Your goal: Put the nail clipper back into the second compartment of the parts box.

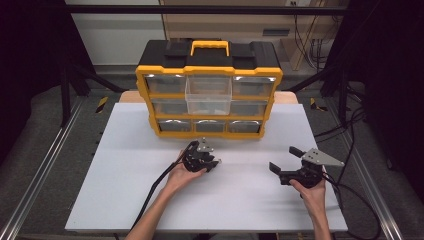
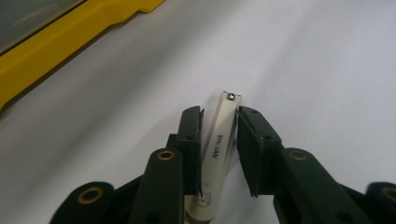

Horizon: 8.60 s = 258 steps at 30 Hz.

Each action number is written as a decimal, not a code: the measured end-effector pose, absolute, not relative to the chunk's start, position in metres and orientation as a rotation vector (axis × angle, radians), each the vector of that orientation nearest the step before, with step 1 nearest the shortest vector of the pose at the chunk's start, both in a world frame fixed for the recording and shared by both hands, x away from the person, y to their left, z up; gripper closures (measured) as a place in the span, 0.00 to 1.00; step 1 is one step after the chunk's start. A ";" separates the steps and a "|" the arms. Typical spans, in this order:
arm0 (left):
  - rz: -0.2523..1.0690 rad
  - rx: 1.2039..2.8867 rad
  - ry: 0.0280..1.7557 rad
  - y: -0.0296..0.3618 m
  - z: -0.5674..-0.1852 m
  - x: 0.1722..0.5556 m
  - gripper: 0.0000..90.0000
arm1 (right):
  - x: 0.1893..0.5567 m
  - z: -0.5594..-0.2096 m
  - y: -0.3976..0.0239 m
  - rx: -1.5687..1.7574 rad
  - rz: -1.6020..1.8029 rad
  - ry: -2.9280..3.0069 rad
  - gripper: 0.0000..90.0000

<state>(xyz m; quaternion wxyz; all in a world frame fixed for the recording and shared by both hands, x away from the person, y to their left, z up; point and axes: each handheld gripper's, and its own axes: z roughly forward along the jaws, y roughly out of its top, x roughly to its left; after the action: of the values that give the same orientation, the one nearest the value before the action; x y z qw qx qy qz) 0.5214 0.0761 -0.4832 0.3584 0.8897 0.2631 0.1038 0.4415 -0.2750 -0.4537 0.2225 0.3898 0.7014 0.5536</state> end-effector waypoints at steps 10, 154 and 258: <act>0.265 2.308 0.694 0.075 -0.482 0.523 0.85 | 0.442 -0.454 -0.275 1.078 1.531 1.940 0.01; 0.351 1.938 0.695 0.182 -0.276 0.451 0.86 | 0.443 -0.456 -0.273 1.103 1.515 1.968 0.01; 0.469 1.895 0.770 0.116 -0.202 0.553 0.86 | 0.444 -0.455 -0.275 1.106 1.533 1.965 0.01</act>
<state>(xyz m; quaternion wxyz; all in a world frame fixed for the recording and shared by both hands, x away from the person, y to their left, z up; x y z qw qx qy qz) 0.5531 0.1163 -0.2019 0.4982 0.7830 0.3181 0.1936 0.4436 -0.2745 -0.4545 0.2061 0.3970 0.7051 0.5502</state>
